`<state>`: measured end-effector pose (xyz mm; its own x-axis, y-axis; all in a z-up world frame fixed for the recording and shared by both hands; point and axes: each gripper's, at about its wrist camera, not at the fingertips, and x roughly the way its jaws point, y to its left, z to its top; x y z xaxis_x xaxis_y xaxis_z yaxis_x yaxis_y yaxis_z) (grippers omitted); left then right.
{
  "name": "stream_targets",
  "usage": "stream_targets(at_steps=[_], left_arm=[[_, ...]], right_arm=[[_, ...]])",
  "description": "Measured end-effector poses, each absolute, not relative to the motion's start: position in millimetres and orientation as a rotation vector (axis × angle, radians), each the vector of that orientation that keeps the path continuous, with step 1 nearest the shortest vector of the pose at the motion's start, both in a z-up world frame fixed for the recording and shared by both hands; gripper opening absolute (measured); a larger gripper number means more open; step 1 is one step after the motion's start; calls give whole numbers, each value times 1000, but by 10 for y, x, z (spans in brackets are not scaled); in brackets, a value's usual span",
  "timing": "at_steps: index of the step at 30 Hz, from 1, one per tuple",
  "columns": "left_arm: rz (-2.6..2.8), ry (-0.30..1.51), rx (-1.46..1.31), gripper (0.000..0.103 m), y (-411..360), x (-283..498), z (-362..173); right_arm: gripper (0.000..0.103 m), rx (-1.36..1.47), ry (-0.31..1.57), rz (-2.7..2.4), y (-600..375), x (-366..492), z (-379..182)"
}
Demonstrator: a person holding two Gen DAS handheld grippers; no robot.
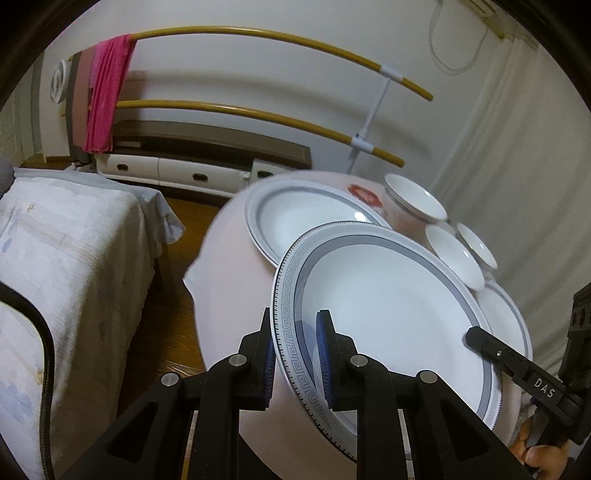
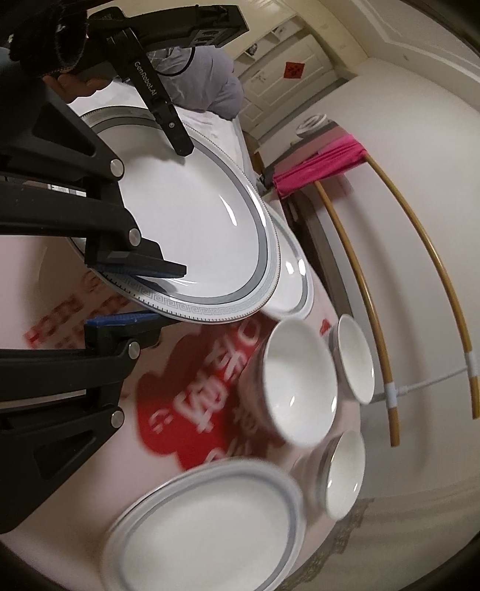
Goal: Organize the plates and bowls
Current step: 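Carry the held plate with both tools over the other plate near the bowls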
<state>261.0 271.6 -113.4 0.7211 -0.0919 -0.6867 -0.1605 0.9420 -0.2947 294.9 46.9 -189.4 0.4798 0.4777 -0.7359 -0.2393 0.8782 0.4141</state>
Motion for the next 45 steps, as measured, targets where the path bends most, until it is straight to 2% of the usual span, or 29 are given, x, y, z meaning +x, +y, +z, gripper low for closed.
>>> stream_targets(at_steps=[26,45], left_arm=[[77,784,-325,16,3027,3675,-1335],[76,791,-318,16,3027,4014,-1466]], right_arm=[[17,263,1035,374,878,3753,-2177],[21,201,1044,281,977,3832,-2238]])
